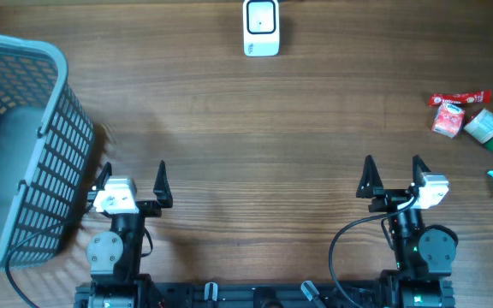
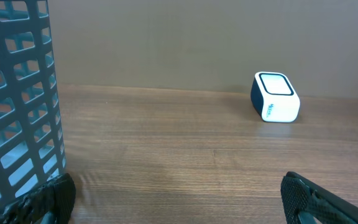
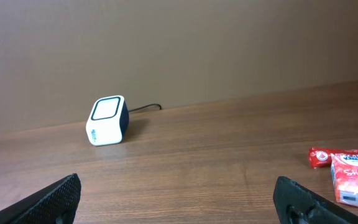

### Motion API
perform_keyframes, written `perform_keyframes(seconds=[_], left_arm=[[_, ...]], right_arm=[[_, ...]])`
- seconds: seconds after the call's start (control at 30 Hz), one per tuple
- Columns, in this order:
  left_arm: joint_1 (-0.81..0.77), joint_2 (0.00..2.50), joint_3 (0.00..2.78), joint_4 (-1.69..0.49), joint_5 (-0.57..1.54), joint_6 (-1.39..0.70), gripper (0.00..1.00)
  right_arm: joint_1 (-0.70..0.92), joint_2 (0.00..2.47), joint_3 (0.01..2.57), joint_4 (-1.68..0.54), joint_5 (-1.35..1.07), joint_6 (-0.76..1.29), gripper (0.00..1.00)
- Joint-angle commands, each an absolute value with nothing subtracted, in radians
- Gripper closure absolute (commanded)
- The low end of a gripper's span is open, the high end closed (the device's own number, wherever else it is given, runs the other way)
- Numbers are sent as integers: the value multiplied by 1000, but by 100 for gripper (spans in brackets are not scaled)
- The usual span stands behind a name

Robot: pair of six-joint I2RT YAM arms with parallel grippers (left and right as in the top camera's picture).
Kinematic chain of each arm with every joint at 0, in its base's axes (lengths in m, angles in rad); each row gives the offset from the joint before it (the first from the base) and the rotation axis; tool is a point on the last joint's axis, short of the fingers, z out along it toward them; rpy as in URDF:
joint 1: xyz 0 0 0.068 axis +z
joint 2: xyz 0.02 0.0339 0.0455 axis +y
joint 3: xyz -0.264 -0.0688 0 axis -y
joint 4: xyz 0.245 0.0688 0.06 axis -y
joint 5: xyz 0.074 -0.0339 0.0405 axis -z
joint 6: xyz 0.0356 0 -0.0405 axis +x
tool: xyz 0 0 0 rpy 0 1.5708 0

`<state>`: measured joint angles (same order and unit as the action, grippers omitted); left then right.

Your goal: Scan the item barcode

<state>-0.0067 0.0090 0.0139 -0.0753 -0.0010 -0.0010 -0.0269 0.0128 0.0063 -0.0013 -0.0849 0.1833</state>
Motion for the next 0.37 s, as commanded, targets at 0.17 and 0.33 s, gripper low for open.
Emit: perform_keyframes(seconds=[0.17,0.33], left_arm=[[-11,5,6,-75,10,15,0],[-11,5,6,-75,10,15,0]], right_arm=[[-19,4,5,2,-73,193,0],[-19,4,5,2,-73,193,0]])
